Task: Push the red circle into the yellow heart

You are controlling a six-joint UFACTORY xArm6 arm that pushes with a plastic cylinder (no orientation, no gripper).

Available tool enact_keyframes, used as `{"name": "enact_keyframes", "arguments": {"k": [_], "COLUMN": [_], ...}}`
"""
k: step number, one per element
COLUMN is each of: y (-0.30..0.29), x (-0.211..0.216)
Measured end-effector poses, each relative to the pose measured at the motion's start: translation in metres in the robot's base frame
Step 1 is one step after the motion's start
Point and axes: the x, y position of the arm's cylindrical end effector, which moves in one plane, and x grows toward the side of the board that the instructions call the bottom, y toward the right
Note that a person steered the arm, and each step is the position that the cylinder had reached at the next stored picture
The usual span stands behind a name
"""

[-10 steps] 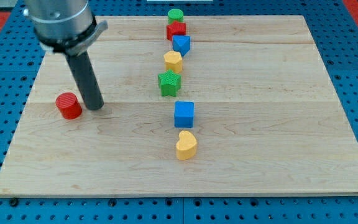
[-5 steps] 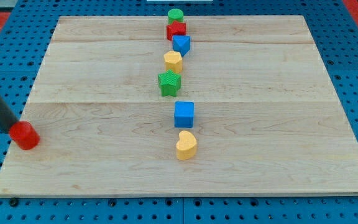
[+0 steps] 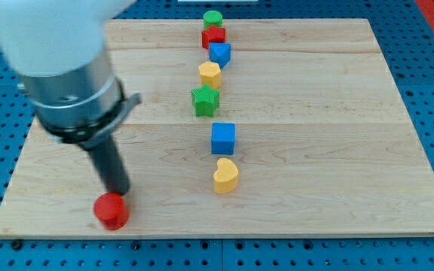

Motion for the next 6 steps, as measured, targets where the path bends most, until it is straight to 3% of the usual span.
{"name": "enact_keyframes", "arguments": {"k": [2, 4, 5, 6], "y": [-0.052, 0.077, 0.101, 0.082], "x": [0.056, 0.054, 0.054, 0.054]}}
